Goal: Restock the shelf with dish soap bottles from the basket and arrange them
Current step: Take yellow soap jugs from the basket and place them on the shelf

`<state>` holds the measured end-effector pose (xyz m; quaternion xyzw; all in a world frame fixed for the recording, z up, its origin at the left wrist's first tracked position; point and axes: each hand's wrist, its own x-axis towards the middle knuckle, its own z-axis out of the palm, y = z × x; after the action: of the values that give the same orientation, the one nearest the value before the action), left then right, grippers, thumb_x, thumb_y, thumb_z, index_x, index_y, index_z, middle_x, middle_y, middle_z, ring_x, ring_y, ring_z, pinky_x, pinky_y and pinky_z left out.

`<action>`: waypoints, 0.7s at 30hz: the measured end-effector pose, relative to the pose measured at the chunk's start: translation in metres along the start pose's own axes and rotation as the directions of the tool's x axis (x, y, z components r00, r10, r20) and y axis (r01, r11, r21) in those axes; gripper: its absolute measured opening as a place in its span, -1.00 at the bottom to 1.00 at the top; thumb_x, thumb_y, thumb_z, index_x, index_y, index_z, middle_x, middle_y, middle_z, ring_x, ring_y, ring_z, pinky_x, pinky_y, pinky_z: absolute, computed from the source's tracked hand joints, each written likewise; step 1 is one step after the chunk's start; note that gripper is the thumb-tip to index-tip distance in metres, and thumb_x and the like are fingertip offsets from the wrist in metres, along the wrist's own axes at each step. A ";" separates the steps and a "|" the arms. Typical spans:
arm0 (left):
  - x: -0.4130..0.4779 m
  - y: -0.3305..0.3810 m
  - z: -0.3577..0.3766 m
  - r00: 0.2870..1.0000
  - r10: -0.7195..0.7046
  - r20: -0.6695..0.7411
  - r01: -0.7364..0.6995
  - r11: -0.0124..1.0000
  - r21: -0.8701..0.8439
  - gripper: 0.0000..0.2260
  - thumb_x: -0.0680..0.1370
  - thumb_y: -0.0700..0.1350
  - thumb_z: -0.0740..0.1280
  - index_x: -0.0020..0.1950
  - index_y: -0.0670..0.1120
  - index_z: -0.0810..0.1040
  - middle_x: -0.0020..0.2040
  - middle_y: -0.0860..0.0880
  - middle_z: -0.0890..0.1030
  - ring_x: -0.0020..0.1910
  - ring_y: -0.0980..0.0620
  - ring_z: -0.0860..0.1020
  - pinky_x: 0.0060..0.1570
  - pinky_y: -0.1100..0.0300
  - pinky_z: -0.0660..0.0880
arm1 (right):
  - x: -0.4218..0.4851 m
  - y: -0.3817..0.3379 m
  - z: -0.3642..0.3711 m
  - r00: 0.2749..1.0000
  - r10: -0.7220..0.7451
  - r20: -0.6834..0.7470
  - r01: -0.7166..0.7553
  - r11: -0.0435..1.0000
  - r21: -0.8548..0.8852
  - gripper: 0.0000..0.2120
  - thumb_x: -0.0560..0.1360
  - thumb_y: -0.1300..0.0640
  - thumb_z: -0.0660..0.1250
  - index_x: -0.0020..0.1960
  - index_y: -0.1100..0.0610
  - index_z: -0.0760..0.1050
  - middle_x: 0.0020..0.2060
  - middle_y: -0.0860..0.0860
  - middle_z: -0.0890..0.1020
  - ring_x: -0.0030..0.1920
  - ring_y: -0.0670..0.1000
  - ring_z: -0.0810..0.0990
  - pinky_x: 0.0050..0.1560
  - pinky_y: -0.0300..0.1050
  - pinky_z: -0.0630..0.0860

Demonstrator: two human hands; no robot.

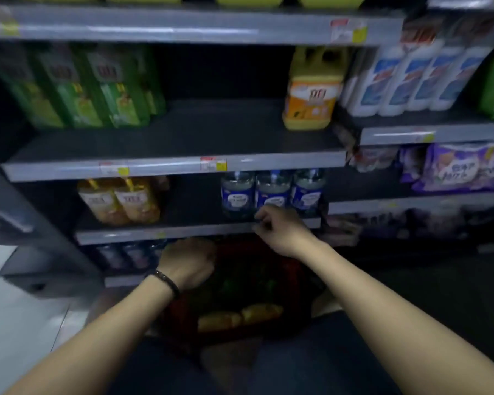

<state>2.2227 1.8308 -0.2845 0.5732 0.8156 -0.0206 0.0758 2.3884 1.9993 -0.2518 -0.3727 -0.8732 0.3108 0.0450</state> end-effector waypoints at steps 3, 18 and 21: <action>-0.011 -0.017 0.051 0.984 -0.062 0.168 0.061 0.998 0.010 -0.65 0.69 0.14 0.12 0.24 0.04 0.62 0.23 -0.07 0.67 0.17 -0.17 0.66 0.02 0.03 0.59 | -0.005 0.025 0.050 0.984 0.090 0.151 -0.092 0.996 0.008 -0.80 0.63 -0.08 0.39 0.20 -0.03 0.58 0.03 -0.08 0.64 0.06 0.00 0.64 0.07 -0.05 0.61; 0.034 -0.011 0.172 0.796 -0.044 0.603 0.169 0.974 -0.152 -0.67 0.72 -0.05 0.19 0.47 -0.11 0.41 0.35 -0.14 0.57 0.28 -0.16 0.60 0.27 -0.06 0.58 | 0.011 0.154 0.208 0.795 0.291 0.532 -0.277 0.955 -0.109 -0.88 0.51 -0.08 0.40 -0.05 -0.05 0.58 -0.04 -0.02 0.67 -0.02 0.03 0.66 0.06 -0.01 0.62; 0.052 -0.014 0.204 0.755 -0.087 0.650 0.203 0.973 -0.105 -0.68 0.72 -0.03 0.19 0.45 -0.07 0.45 0.32 -0.12 0.59 0.24 -0.13 0.61 0.25 -0.01 0.59 | 0.013 0.201 0.253 0.797 0.250 0.550 -0.268 0.962 -0.050 -0.92 0.54 -0.04 0.41 0.02 -0.17 0.64 0.01 -0.12 0.71 0.05 -0.05 0.69 0.21 0.08 0.64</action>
<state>2.2129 1.8496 -0.4946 0.4579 0.7814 -0.1514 0.3959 2.4256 1.9854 -0.5730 -0.3824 -0.7849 0.4212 -0.2456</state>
